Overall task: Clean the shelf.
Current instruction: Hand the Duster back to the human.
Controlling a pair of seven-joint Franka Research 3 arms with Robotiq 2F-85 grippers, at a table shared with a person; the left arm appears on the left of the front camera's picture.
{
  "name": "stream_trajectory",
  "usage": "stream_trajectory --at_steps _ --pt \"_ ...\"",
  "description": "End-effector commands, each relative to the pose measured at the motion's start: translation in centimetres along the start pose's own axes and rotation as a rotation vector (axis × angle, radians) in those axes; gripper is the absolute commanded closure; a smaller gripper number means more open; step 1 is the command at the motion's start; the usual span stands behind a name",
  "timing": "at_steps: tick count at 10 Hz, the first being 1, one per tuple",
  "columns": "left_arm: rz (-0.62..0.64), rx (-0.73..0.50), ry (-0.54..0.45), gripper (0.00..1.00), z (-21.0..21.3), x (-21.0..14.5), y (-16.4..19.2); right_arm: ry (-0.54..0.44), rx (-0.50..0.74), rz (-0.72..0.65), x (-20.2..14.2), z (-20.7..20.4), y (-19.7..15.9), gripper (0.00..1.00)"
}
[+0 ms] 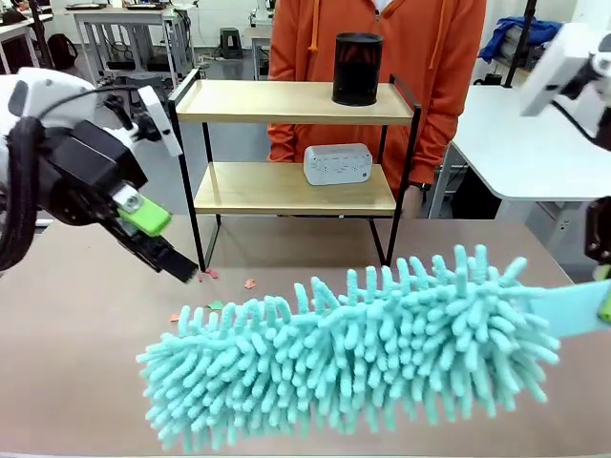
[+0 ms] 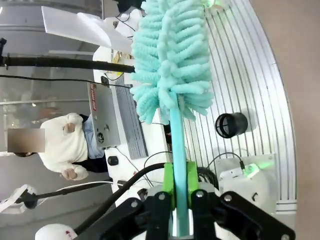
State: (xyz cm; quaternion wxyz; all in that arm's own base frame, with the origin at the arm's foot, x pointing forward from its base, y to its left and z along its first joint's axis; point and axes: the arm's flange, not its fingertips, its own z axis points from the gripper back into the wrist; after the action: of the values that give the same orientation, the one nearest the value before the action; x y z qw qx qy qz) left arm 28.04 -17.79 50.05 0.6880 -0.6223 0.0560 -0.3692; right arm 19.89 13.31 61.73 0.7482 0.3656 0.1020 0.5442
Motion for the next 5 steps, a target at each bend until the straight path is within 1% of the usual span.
stream_trajectory --at_steps 1,4,5 --pt "-0.056 -0.006 0.050 0.00 -1.5 0.2 0.5 -0.049 0.027 0.038 1.4 0.9 -0.9 0.88" --pt "-0.174 -0.047 0.164 0.00 -5.0 -0.6 0.3 -0.108 0.081 0.028 1.9 0.9 -2.5 0.88" --pt "-0.188 -0.064 0.193 0.00 -5.8 -0.8 0.3 -0.134 0.081 0.017 1.8 0.9 -2.8 0.88"
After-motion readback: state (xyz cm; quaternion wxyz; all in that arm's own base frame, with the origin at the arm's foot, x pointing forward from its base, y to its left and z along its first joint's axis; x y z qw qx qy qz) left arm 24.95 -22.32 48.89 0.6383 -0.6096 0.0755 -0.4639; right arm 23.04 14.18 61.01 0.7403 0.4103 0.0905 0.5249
